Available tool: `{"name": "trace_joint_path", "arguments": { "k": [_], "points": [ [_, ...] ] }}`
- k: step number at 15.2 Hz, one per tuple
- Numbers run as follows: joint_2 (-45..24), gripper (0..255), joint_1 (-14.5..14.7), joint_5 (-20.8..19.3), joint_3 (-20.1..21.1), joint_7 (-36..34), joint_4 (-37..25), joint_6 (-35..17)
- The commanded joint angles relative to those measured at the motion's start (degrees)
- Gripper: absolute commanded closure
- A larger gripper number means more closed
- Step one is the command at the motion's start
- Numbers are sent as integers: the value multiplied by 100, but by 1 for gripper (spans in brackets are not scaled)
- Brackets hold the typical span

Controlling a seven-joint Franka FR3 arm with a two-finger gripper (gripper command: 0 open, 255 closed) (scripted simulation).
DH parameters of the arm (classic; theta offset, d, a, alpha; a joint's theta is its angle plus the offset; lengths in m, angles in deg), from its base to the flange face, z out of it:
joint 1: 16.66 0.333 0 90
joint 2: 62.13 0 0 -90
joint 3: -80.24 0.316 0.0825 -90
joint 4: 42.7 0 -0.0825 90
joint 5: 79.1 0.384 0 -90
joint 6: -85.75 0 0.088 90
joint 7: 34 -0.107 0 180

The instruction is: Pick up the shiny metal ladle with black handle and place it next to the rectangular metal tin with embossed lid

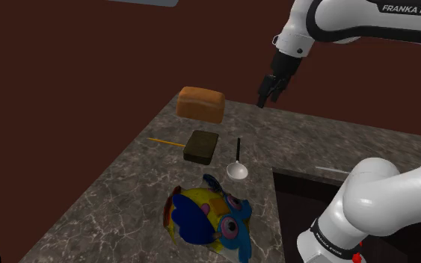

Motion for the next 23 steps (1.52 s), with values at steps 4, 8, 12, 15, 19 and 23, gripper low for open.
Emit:
{"name": "trace_joint_path", "arguments": {
  "k": [4,8,12,15,19,23],
  "points": [
    [11,0,-265,118,270,-914,598,-648],
    [-127,0,-606,293,670,-2139,1274,-1535],
    [-463,0,-932,462,1107,-3395,1804,-2457],
    [-855,0,-1196,571,1471,-4362,2098,-3172],
    [-1420,0,-1524,624,1897,-5467,2314,-3970],
    [-1731,0,-1565,594,1958,-5498,2419,-4384]
  ]
}}
